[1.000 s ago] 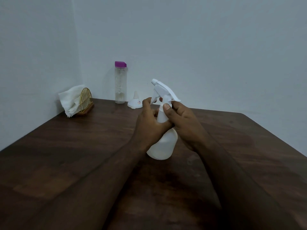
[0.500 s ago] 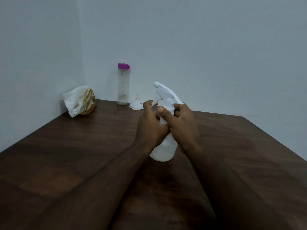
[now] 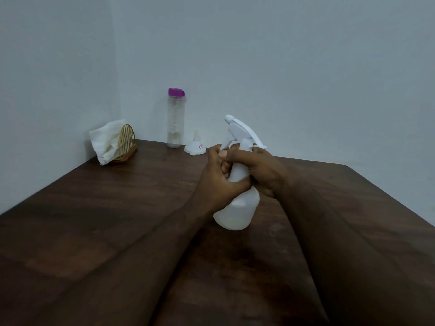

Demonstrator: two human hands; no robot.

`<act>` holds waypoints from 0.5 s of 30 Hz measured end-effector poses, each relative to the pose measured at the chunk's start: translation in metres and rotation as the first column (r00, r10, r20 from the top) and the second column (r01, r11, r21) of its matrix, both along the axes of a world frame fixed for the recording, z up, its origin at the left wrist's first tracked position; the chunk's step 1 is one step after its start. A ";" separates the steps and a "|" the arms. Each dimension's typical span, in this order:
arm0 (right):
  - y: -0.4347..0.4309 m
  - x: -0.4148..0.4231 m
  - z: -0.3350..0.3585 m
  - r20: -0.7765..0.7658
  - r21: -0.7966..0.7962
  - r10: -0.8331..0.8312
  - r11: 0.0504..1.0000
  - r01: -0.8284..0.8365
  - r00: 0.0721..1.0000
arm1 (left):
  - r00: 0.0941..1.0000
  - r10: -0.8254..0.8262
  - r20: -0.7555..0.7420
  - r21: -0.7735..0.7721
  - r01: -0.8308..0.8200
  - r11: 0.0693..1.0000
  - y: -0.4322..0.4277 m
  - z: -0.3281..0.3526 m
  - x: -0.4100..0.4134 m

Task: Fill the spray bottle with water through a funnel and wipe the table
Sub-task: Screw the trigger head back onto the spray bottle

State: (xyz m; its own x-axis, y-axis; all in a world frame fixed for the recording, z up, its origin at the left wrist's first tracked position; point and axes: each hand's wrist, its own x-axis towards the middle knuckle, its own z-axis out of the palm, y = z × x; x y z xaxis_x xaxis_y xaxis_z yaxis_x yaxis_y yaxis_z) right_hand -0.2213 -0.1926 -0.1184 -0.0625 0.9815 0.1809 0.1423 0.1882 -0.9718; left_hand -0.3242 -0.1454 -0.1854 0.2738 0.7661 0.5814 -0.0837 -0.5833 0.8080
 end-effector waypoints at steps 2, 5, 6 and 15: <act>0.001 0.000 -0.002 -0.004 0.016 -0.017 1.000 0.017 1.000 | 1.000 0.012 0.021 0.006 -0.013 1.000 0.000 -0.001 0.000; 0.001 -0.001 -0.005 0.019 0.062 -0.048 0.997 0.047 0.999 | 1.000 0.024 0.013 0.019 -0.024 1.000 -0.001 -0.001 -0.001; 0.000 -0.002 -0.005 0.018 0.073 -0.053 0.996 0.051 0.998 | 1.000 0.021 0.009 0.017 -0.021 1.000 -0.002 0.000 -0.001; -0.001 -0.004 -0.008 -0.007 0.109 -0.064 0.992 0.064 0.998 | 0.995 0.095 -0.014 0.037 -0.094 0.995 -0.004 0.002 -0.004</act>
State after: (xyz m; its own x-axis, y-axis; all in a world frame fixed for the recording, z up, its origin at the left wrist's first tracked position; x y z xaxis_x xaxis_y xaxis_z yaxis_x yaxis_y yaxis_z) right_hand -0.2256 -0.1932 -0.1261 0.0006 0.9577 0.2876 0.1546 0.2841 -0.9463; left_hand -0.3279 -0.1499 -0.1835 0.2103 0.7678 0.6052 -0.0146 -0.6165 0.7872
